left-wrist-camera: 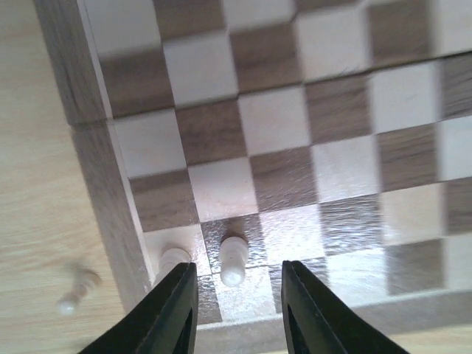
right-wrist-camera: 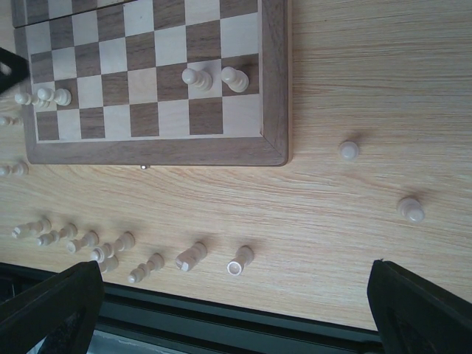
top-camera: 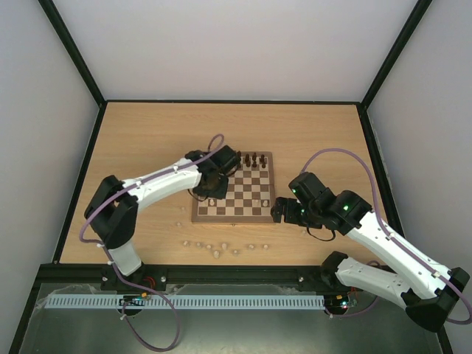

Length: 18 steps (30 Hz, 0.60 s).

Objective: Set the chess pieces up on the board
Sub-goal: Place the chess piece on the chessboard, then pick up the chess piece at the center of the board.

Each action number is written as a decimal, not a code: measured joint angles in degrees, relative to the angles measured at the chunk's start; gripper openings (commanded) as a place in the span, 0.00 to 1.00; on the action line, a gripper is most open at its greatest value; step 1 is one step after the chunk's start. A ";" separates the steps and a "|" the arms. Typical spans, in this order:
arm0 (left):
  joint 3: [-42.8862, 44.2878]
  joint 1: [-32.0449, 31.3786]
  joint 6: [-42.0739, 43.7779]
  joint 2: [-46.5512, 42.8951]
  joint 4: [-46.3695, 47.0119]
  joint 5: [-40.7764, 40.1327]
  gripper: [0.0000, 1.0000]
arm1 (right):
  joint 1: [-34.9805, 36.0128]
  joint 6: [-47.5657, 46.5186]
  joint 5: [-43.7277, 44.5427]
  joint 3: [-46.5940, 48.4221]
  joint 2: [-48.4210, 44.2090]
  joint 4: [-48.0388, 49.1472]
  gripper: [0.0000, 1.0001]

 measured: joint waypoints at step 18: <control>-18.38 14.91 -0.59 -23.02 -3.80 2.60 0.50 | 0.00 -0.68 -0.94 0.02 2.08 0.61 0.99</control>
